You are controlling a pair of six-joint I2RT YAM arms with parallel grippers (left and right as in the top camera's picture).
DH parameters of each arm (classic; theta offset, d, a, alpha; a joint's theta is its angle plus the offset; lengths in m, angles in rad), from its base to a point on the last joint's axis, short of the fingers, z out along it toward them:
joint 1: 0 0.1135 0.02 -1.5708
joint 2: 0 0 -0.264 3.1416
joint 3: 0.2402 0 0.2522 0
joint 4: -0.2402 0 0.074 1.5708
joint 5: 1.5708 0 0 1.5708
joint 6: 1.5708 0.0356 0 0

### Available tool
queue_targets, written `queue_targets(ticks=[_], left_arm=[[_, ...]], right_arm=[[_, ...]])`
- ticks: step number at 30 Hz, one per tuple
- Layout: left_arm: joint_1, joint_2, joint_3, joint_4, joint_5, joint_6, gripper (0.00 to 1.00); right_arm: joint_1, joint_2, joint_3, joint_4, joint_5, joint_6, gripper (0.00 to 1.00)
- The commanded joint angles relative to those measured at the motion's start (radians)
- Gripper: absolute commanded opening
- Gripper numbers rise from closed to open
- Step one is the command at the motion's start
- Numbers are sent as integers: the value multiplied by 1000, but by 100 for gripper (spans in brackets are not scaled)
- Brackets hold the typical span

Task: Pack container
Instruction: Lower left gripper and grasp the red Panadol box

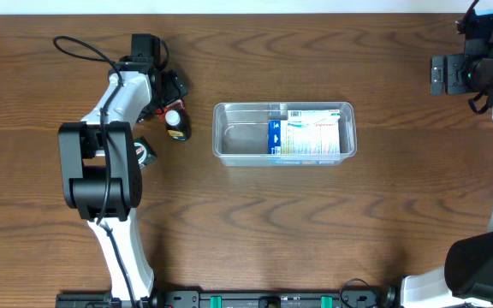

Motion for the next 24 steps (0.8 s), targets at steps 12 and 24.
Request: queue_targets(ticks=[12, 24], left_arm=[[-2, 8, 24, -38, -12, 21, 65], [-1, -26, 24, -111, -12, 201, 57]], right_arm=[[-2, -4, 5, 0, -4, 10, 99], [-2, -4, 5, 0, -4, 10, 99]])
